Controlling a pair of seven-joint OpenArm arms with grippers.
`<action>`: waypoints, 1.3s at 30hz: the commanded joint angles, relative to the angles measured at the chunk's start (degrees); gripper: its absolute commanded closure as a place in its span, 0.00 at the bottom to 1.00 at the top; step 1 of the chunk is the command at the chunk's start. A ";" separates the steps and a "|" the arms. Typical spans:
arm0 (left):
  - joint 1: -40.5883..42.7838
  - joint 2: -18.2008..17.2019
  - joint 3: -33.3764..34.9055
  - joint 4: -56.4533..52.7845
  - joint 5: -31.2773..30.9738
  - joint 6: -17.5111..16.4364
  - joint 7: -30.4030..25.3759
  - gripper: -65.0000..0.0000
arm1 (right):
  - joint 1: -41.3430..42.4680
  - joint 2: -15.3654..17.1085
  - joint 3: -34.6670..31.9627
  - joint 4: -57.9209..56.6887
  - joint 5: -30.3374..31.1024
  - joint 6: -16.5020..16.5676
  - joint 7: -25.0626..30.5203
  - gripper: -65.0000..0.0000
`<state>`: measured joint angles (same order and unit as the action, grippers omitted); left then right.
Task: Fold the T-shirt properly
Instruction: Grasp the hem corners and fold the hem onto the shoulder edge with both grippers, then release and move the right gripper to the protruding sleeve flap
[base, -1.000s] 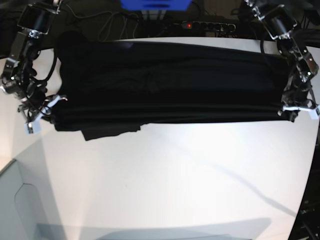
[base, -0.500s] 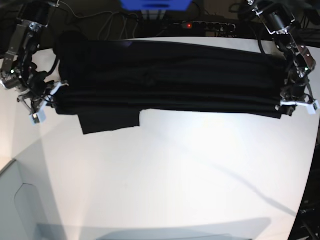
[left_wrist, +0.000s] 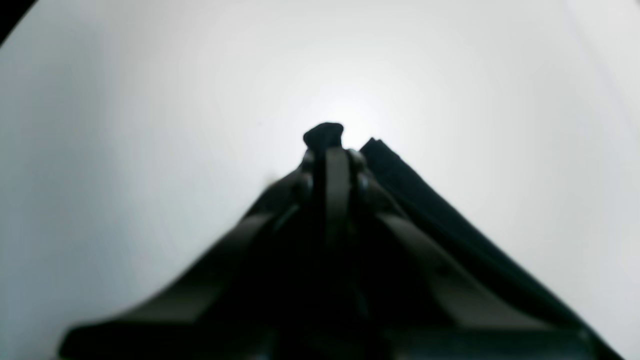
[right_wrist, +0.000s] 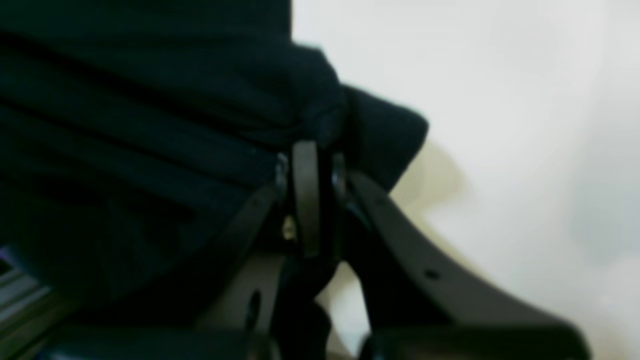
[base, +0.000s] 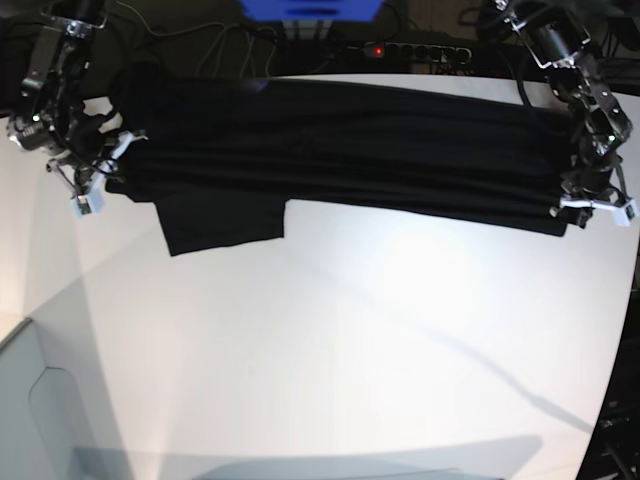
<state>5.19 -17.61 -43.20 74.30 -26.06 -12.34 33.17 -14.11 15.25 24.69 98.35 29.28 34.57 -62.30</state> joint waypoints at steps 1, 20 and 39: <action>-0.49 -0.64 -0.80 1.08 1.05 0.95 -2.35 1.00 | 0.44 1.41 0.68 -0.10 -1.28 -0.41 0.19 1.00; 2.33 1.30 -0.80 0.91 3.78 0.69 -2.44 1.00 | 1.84 1.41 0.59 -7.05 -1.28 -0.41 0.28 0.86; 2.33 1.30 -0.80 0.91 3.78 0.78 -2.44 1.00 | 2.20 2.91 3.31 -6.61 -1.28 -0.50 0.19 0.76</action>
<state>7.79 -15.05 -43.42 74.32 -22.52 -12.23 32.62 -12.12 16.82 27.16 91.07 29.82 34.52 -61.93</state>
